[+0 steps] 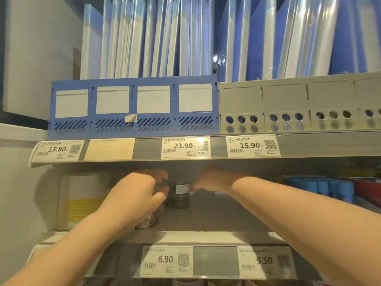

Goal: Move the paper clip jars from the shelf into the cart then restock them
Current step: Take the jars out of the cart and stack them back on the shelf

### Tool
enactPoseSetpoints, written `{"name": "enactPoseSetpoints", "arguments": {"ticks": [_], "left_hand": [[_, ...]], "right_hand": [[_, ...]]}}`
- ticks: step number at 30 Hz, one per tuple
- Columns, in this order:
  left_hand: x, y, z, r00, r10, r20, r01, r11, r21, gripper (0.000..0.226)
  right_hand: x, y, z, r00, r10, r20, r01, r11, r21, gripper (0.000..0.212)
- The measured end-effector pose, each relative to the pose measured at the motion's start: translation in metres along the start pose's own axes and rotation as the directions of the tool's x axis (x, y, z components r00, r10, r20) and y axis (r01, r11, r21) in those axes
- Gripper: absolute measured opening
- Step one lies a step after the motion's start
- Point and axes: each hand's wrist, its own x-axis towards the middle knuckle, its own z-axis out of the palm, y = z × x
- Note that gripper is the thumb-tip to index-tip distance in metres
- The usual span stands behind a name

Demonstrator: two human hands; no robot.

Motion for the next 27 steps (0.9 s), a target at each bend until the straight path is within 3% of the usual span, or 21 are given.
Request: {"name": "enactPoseSetpoints", "arguments": {"ticks": [3, 6, 9, 15, 20, 27], "left_hand": [[-0.016, 0.024, -0.010, 0.999, 0.034, -0.027, -0.035, 0.999, -0.030, 0.027], [-0.034, 0.050, -0.022, 0.995, 0.092, -0.024, -0.094, 0.994, -0.062, 0.026], [-0.052, 0.078, -0.033, 0.989, 0.145, -0.012, -0.145, 0.985, -0.095, 0.027], [-0.092, 0.147, -0.057, 0.958, 0.288, -0.007, -0.280, 0.925, -0.259, 0.028], [-0.156, 0.215, -0.084, 0.884, 0.458, -0.096, -0.444, 0.758, -0.478, 0.023], [-0.268, 0.314, -0.116, 0.801, 0.581, -0.143, -0.486, 0.493, -0.722, 0.025]], "right_hand": [[-0.022, 0.013, -0.011, 0.995, 0.055, -0.087, -0.054, 0.998, 0.018, 0.027], [-0.060, 0.032, -0.015, 0.997, 0.079, 0.004, -0.079, 0.993, 0.085, 0.019], [-0.126, 0.047, -0.018, 0.985, 0.078, -0.153, -0.051, 0.983, 0.175, 0.017], [-0.262, 0.032, -0.038, 0.962, 0.076, -0.263, -0.066, 0.997, 0.047, 0.010], [-0.384, 0.030, -0.047, 0.890, 0.163, -0.426, -0.203, 0.978, -0.050, 0.017], [-0.559, 0.041, -0.038, 0.810, 0.409, -0.421, -0.465, 0.885, -0.034, 0.017]]}}
